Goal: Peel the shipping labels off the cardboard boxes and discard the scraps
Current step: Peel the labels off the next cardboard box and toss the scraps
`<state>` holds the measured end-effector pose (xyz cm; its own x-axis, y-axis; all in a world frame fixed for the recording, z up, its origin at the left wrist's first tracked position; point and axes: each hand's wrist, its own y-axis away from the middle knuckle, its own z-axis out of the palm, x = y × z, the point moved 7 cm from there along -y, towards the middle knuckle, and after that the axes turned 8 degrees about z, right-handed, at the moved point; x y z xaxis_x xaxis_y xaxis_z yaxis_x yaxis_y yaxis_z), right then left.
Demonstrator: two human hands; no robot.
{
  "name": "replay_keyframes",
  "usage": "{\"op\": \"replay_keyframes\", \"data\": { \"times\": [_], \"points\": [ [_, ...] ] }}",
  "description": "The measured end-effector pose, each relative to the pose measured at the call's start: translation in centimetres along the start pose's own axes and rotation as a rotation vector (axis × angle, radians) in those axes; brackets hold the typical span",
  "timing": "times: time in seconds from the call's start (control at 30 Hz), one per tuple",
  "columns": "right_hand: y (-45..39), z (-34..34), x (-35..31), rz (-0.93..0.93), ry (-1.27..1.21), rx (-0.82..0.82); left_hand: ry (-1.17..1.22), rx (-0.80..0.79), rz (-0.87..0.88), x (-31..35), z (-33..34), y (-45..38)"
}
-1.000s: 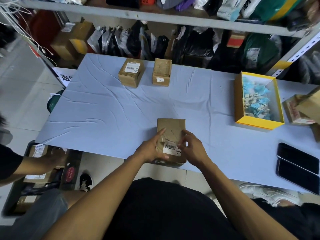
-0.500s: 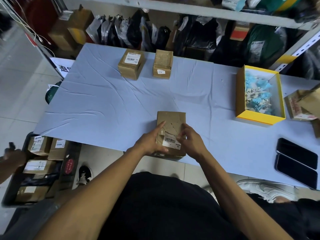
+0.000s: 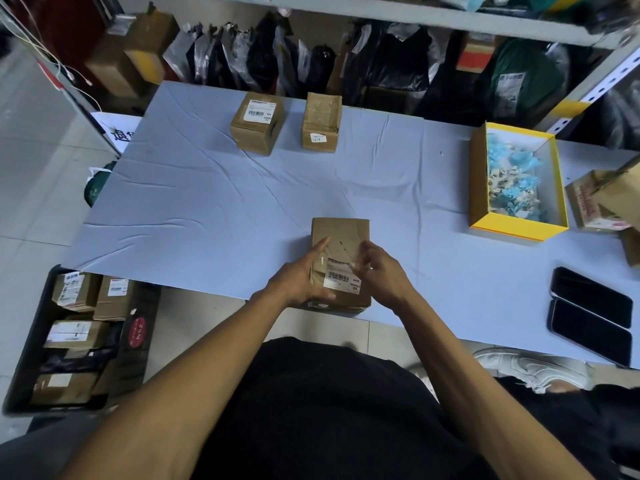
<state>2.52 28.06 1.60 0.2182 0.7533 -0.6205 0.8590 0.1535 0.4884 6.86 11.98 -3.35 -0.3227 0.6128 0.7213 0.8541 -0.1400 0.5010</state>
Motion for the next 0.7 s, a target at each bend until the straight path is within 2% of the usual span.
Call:
{"op": "replay_keyframes", "data": {
  "times": [0.43,0.7],
  "points": [
    [-0.32,-0.07,0.46,-0.025,0.0,0.027,0.01,-0.006,0.009,0.01,-0.05,0.16],
    [-0.61,-0.04,0.78,0.011,-0.063,-0.013,0.001,-0.007,0.02,-0.03,0.13,-0.1]
  ]
}}
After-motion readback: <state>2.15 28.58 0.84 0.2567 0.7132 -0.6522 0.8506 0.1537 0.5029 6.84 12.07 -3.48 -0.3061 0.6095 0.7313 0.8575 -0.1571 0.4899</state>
